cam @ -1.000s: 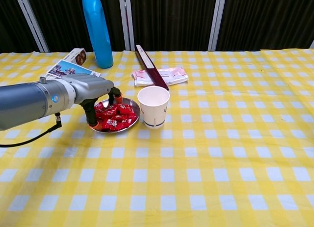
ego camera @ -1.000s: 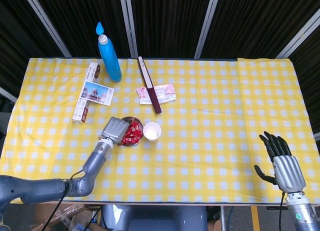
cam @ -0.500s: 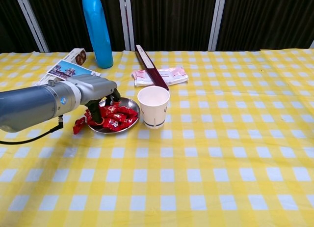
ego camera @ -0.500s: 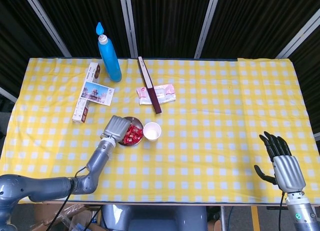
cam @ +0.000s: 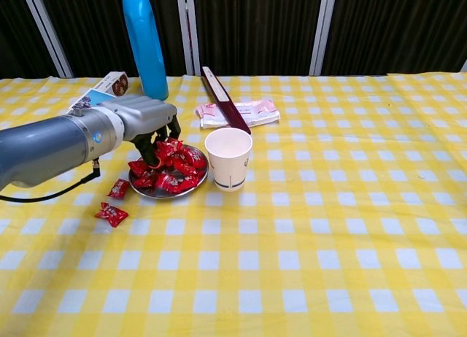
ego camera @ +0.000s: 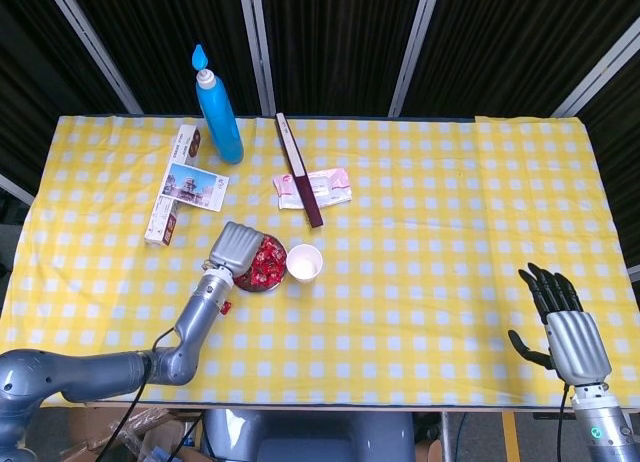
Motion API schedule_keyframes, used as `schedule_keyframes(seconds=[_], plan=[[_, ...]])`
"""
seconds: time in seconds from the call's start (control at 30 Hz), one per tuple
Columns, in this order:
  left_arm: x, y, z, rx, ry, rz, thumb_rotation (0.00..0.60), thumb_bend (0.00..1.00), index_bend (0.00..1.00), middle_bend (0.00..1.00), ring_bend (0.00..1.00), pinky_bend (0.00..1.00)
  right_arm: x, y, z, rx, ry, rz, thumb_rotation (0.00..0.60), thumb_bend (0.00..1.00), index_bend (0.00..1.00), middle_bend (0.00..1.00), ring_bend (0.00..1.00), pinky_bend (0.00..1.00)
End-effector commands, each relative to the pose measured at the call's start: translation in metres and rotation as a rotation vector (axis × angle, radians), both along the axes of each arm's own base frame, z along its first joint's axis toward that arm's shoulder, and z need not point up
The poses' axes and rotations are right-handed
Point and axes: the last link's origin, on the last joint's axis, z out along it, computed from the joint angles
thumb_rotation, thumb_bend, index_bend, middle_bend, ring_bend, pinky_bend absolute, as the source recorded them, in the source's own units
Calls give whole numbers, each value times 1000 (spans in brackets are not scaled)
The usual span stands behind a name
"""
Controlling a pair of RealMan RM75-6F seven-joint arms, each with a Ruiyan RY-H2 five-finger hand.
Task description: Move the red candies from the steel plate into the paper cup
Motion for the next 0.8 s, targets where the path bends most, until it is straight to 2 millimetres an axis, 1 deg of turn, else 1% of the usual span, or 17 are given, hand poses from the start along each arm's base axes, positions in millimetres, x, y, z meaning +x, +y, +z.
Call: schedule_keyframes(seconds=[0.03, 0.23, 0.57, 0.8], plan=[[4, 2, 6, 13, -13, -7, 600, 457, 622, 728, 865, 947, 0, 0, 0, -3, 0, 0, 600, 388, 0, 0, 0, 0], [8, 3, 19, 29, -26, -17, 600, 456, 628, 731, 866, 948, 0, 0, 0, -4, 0, 1, 600, 388, 0, 0, 0, 0], [15, -3, 44, 45, -47, -45, 600, 457, 632, 735, 866, 948, 1, 0, 1, -5, -1, 3, 600, 388, 0, 0, 0, 0], [31, -6, 52, 43, -69, -73, 600, 457, 632, 735, 866, 947, 1, 0, 1, -8, -2, 5, 600, 388, 0, 0, 0, 0]])
